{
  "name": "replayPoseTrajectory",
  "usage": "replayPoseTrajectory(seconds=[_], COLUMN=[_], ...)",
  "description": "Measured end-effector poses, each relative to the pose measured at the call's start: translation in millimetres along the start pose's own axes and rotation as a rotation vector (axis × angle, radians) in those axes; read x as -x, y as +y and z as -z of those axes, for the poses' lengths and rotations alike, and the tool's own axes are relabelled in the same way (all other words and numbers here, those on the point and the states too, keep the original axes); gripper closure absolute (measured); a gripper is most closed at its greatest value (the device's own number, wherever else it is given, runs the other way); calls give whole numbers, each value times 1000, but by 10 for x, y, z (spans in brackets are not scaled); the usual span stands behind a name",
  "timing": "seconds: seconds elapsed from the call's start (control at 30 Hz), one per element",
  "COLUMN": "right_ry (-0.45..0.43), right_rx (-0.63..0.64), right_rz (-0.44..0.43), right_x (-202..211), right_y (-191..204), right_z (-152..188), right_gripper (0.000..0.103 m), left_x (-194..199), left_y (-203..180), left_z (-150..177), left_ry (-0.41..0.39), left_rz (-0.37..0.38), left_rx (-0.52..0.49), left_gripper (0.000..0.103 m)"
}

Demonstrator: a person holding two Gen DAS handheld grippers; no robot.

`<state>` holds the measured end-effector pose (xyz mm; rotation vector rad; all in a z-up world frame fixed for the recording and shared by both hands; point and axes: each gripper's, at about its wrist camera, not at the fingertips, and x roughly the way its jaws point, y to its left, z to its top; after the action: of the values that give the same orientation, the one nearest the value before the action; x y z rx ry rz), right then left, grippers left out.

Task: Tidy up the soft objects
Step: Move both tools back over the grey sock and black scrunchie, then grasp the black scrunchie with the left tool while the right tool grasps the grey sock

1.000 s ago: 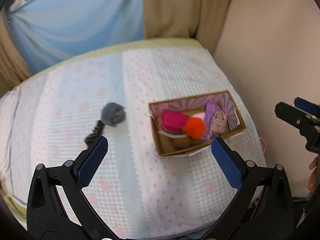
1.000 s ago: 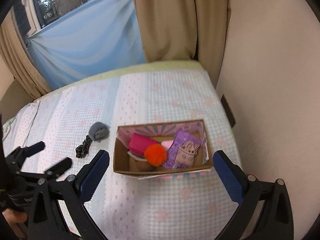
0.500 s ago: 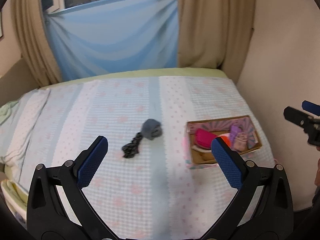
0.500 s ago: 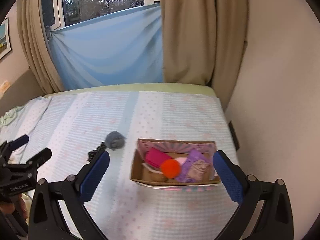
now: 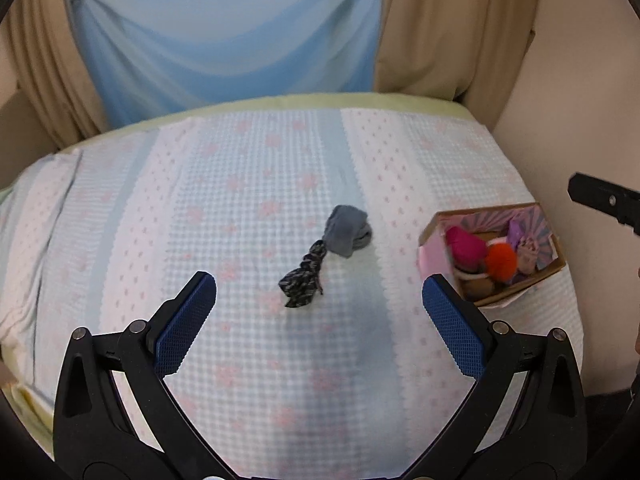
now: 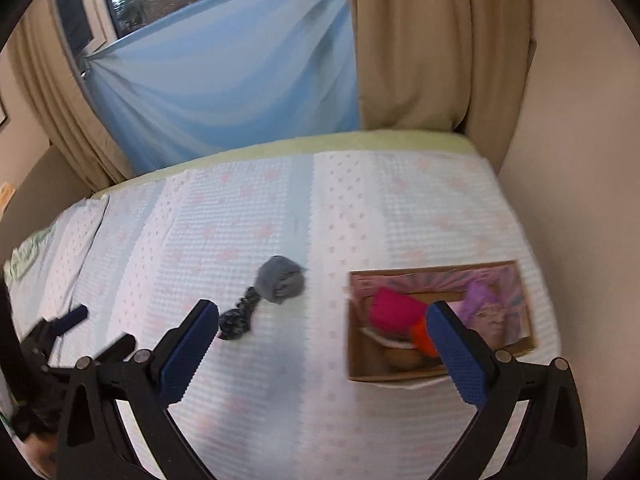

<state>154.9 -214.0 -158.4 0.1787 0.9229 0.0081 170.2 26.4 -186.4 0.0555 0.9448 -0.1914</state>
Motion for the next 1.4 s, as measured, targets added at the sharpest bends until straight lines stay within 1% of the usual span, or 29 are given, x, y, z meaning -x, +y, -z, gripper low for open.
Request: replayPoseTrajectory(seconds=[0.07,0.13,0.2,0.33,0.37,0.53,0.57,0.6,0.67,0.7,0.8,0.87,0.97,1.0,1.03,1.07,1.1,1.17,1.2,1.23,1.27,1.3,1.4], right_ry=[27,50,70,120,137,199,219,231,271,280,320,339,385,388,396,400,401,404,405,406,405,399,383], right_rx=[-19,-32,-48,-74,-84,-99,-101,-102,-105,-106,-113,-126,-151,-153,-153,-154,-160,-174,-182,-187,-188,-183,-189], right_rz=[-8,-11,-17,-22,-26,-22,-26,-29,-40,-41,-48,-54,-74,-75,-77,-80,-85,-93,-105,-109,-110,-101,-90], right_x=[-236,-451,-752,-1329,-1510,-2226,-2407,-2501,-2811,-2903,-3273,-3437,-3674,-3712,-3770,-3811,-3840,-3880,-3898,-3912,-3920,-3919,-3900], right_y=[126,221,326,386,407,497,503,500,504,505,483,467,436,426,424,418,409,389,385,374,380,386,388], right_z=[-47,-79,-114,-153,-165,-185,-167,-162,-103,-90,27,88,178,188,207,213,209,214,218,216,221,222,226], right_gripper=[0,0,0,0,0,0,0,0,0,0,0,0,1,4,6,7,8,15,22,27,28,31,41], left_x=[-222,-450,-724,-1265,-1455,-2047,-2189,-2334,-2575,-2666,-2928,-3077,-3252,-3294,-3323,-3366,-3393,-3442,-3457,-3460,-3462,-3466,-3463], left_y=[183,308,420,575,609,693,701,701,681,666,631,603,529,503,484,452,429,382,358,339,321,307,269], left_z=[-31,-60,-72,-54,-38,33,70,118,222,271,400,470,541,557,565,574,573,570,568,565,561,560,558], left_ry=[16,33,56,98,115,142,148,158,181,187,197,210,236,239,239,238,238,237,234,229,225,223,220], left_rz=[34,53,72,97,106,155,166,174,181,183,178,178,171,168,167,163,162,155,145,139,134,133,138], left_rx=[-4,-9,-22,-55,-61,-44,-37,-31,-24,-23,-30,-34,-52,-59,-64,-72,-77,-91,-103,-113,-127,-136,-161], left_gripper=[0,0,0,0,0,0,1,1,1,1,5,14,20,21,24,30,32,39,43,53,60,63,67])
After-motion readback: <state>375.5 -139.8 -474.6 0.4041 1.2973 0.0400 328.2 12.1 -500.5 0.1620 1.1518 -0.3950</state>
